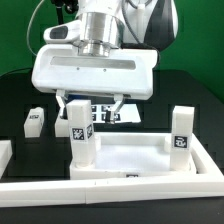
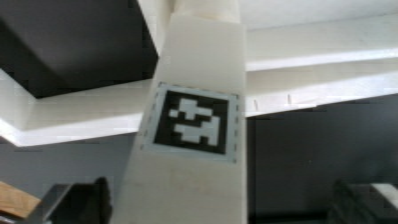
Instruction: Assemble desk
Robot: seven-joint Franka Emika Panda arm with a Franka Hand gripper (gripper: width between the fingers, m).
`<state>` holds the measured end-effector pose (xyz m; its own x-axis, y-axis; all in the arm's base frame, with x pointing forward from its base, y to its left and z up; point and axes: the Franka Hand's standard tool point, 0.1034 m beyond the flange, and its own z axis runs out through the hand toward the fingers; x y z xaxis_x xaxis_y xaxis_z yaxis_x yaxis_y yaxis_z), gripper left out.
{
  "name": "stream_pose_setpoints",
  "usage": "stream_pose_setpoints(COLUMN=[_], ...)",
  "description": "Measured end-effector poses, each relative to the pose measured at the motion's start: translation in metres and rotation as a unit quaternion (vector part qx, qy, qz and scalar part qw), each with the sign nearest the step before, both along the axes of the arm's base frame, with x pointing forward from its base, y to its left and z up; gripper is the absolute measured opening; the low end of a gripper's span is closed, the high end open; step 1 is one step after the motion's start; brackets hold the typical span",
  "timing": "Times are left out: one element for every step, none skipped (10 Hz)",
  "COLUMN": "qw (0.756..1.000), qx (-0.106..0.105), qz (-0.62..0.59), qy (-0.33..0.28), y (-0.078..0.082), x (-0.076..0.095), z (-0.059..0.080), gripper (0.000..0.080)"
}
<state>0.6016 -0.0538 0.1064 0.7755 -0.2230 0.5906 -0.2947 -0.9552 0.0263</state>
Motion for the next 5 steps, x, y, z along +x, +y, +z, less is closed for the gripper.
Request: stream_pose_setpoints(qw=[1.0, 1.0, 1.0, 1.0, 1.0], qx=[0.0, 0.0, 0.0, 0.0, 0.0], qz=[0.0, 0.0, 0.0, 0.0, 0.0], qy=[0.0, 0.0, 0.0, 0.0, 0.0], y=[0.0, 0.0, 0.0, 0.0, -0.0004], x=[0.0, 0.0, 0.0, 0.0, -0.0001], z=[0.0, 0.0, 0.0, 0.0, 0.0], gripper=[0.0642, 0.0642, 0.0648, 0.0649, 0.0649])
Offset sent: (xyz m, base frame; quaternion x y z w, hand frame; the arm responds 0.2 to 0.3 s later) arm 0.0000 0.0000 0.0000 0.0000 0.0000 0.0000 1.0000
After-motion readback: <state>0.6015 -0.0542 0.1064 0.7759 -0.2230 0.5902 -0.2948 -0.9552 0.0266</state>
